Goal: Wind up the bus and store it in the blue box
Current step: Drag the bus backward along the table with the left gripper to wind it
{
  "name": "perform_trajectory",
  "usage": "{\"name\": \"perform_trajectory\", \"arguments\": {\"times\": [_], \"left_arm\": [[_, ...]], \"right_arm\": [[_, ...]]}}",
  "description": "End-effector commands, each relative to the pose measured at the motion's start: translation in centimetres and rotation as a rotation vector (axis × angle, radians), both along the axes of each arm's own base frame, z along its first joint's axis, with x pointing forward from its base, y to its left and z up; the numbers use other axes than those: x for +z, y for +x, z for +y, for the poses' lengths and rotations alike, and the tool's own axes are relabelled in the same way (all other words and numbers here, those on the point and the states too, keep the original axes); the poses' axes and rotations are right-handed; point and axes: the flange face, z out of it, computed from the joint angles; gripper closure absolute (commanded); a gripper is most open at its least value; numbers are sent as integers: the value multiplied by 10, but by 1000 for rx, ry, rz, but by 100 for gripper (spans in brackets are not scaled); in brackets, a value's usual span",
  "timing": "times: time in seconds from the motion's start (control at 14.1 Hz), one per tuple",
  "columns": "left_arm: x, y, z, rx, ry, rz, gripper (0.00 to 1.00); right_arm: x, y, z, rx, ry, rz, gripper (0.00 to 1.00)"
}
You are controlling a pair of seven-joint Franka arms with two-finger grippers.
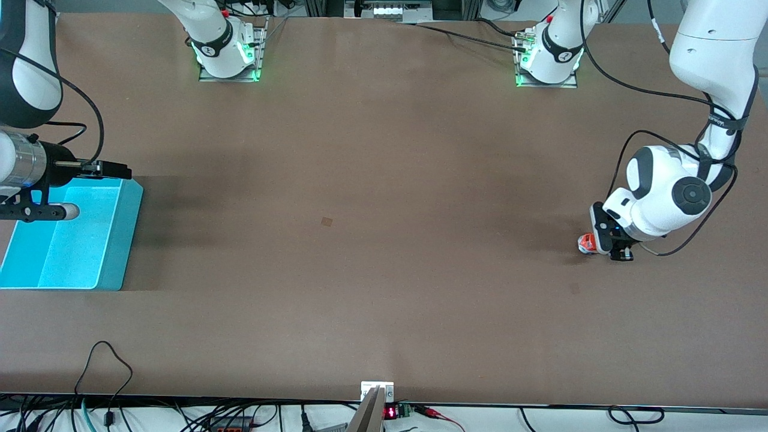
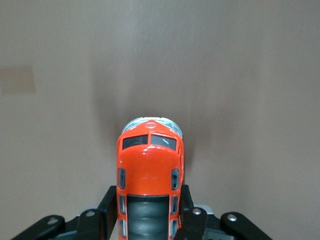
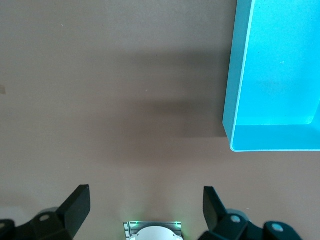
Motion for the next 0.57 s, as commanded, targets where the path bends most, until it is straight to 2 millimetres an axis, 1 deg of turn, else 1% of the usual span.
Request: {"name": "perform_trajectory", "arguments": {"times": [0.0,0.07,0.14,0.21,0.36,0.5], "left_arm": [[-10,1,37,48,-16,4,80],[-10,2,52,46,-12,0,80],[-11,-1,64,33,-14,3,80],[-10,-2,72,28,-13,2,80],[-10,-9,96,22,-13,6,80],[-6,-8,114,-5,-8,-4,80]], "right_arm": [[7,-2,-1,-11,-7,-1,0],[7,-2,-1,-11,-7,-1,0],[7,-2,-1,-11,-7,-1,0],[7,-2,-2,-11,-6,-1,0],[7,-1,-2,-12,-7,-1,0],[8,-1,-2,-13,-4,-6,0]]}}
